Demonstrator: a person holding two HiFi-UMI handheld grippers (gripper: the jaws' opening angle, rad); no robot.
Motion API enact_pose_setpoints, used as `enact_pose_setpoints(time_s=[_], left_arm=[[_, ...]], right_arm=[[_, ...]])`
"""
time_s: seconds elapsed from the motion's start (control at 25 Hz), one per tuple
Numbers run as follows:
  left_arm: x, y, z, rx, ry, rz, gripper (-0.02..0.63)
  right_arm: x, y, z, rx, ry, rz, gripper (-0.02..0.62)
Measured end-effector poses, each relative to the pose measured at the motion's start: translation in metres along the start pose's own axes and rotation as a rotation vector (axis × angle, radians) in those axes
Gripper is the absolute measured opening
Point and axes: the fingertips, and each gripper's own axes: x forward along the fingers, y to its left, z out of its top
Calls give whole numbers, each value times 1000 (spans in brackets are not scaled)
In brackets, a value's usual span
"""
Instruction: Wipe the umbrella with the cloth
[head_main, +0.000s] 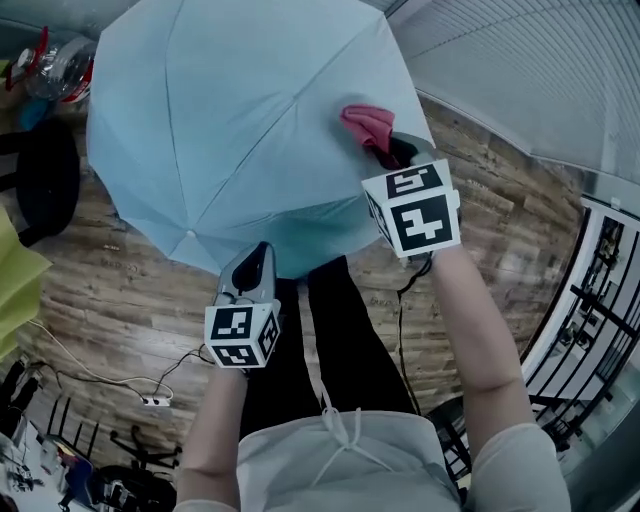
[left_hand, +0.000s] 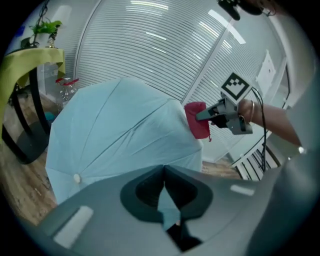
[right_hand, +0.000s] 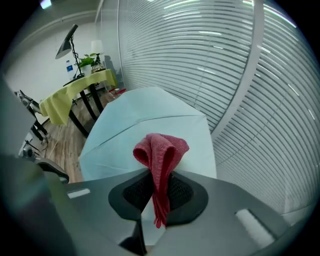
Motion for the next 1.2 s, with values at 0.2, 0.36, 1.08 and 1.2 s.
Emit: enact_pose_setpoints(time_s=[0.2,0.36,1.08,1.2], left_arm=[[-43,41,-32,-2,-2,27,6],[-70,67,-51,-25,-11,42,6],[-100,169,-128,-178,-25,187,6],[-93,169,-117,-165,-32,193,6]], right_arm=[[-2,95,-25,33,20,66,57],[6,173,-42,49,60,147,57],[97,344,-58,-115,141,324,57],[101,330,-59,-84,148,312,57]])
